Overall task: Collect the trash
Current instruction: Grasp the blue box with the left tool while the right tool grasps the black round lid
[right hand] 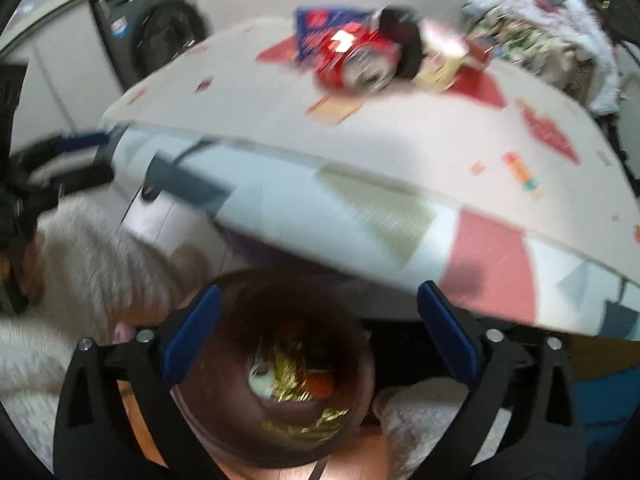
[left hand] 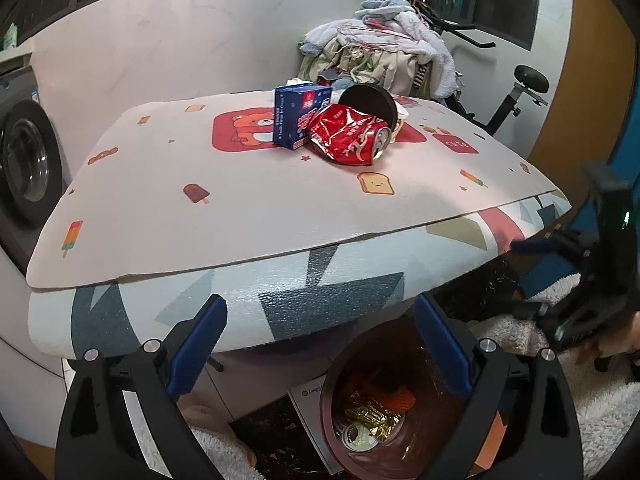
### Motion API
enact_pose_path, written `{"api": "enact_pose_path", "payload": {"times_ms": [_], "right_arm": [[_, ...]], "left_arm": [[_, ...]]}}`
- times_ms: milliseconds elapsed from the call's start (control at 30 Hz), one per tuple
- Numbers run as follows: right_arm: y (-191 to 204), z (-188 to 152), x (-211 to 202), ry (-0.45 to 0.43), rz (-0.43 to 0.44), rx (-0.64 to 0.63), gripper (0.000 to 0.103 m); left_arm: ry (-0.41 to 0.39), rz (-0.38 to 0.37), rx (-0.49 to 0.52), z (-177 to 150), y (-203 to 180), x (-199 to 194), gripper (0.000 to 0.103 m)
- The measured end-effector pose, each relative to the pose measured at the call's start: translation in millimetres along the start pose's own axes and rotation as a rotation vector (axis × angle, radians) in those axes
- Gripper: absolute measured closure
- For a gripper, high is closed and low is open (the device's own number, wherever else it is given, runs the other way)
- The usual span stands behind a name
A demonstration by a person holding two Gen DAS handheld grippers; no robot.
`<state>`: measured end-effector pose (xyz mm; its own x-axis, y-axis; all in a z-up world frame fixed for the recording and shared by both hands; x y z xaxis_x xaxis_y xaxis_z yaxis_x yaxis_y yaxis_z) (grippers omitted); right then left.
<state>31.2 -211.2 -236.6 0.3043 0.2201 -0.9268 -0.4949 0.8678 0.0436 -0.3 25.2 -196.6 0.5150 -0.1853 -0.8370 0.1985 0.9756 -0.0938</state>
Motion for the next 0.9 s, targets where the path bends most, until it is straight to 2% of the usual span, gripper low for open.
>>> {"api": "enact_pose_path", "payload": {"times_ms": [133,300,500,900], "right_arm": [[-12,14,-20,-0.061,-0.046,0.024,0.006],[-21,31,-36,-0.11,-0.094,0.037,0.006],[-29,42,-42,-0.122,-0.109,0.054,0.006],[-50,61,-24,-0.089,-0.109,0.096,0.006]], "left_arm": [[-0.004,0.017,0.002,4,-1,-2,0.011],[-0.01,0.002,0.0,11,-1,-4,0.011],[-0.023,-0.008,-0.022,28,6,-7,0.011],[-0.034,0.01,0.003,66,12,1,0.011]]}}
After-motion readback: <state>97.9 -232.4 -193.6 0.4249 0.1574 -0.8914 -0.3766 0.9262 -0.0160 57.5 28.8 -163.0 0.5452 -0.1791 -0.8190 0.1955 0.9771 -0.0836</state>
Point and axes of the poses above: each gripper's, at about its wrist camera, not at the fingertips, and x roughly the way its jaws point, y to its left, z to its top, the point moved 1 cm from there along x, roughly the way its jaws point, and after that the axes turned 12 degrees about y, right-handed, at the moved point
